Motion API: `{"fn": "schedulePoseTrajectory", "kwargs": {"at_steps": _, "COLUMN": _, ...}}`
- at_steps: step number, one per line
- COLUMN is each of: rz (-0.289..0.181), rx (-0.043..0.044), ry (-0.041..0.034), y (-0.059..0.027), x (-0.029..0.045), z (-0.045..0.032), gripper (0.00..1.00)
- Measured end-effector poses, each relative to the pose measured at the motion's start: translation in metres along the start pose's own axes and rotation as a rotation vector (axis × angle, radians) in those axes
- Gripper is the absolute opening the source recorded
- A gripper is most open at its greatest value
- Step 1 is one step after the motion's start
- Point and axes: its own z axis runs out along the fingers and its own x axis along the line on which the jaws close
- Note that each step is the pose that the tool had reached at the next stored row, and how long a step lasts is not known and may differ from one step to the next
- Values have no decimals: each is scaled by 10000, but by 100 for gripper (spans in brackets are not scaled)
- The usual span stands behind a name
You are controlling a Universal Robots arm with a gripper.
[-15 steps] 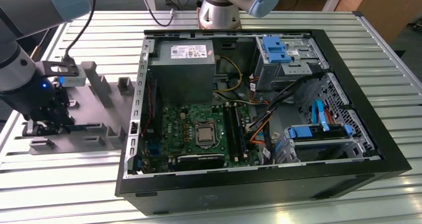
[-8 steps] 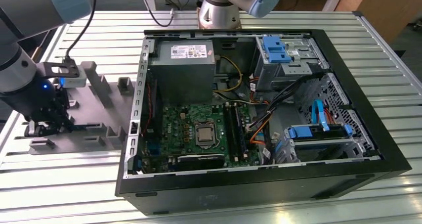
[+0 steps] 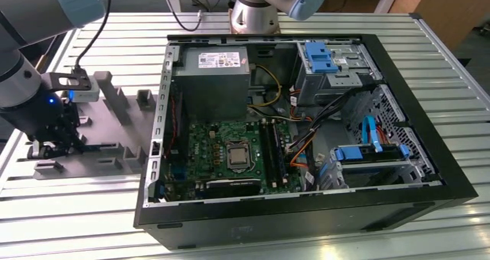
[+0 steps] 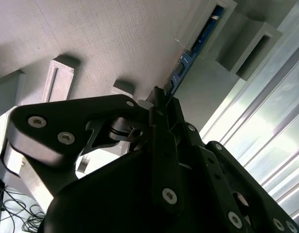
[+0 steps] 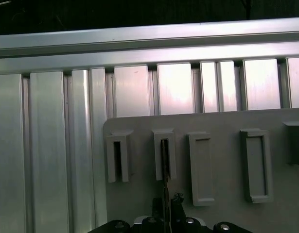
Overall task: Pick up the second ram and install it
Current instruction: 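Pick up the second ram and move it above second insertion slot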
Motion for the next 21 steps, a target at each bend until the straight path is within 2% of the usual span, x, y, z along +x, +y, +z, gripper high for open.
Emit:
{"fn": "schedulePoseTrajectory", "kwargs": {"at_steps": 12, "rz": 1, "rx": 0, "ry": 0, "y": -4, "x": -1, "z": 2, "gripper": 21}}
{"fn": "schedulePoseTrajectory", "kwargs": {"at_steps": 15, "rz": 1, "rx": -1, "ry": 1, "y": -4, "x": -1, "z": 4, "gripper": 20}}
{"fn": "schedulePoseTrajectory", "kwargs": {"at_steps": 16, "rz": 1, "rx": -1, "ry": 1, "y": -4, "x": -1, "z": 4, "gripper": 14}}
{"fn": "schedulePoseTrajectory", "kwargs": {"at_steps": 21, "rz": 0, "rx": -1, "ry": 0, "y": -4, "x": 1, "z": 9, "gripper": 14}}
